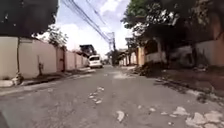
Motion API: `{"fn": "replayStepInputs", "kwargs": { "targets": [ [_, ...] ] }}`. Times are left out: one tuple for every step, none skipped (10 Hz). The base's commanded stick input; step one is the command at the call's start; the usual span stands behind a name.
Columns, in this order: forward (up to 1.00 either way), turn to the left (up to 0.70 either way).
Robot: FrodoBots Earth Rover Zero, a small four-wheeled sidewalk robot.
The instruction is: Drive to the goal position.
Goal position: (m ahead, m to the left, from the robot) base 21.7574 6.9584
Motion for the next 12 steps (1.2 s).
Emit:
{"fn": "replayStepInputs", "kwargs": {
  "targets": [
    [0.7, 0.01],
    [0.7, 0.01],
    [0.7, 0.01],
    [0.7, 0.01],
    [0.7, 0.01],
    [0.7, 0.01],
    [0.7, 0.01],
    [0.7, 0.01],
    [0.7, 0.01],
    [0.7, 0.01],
    [0.7, 0.01],
    [0.7, 0.01]
  ]
}}
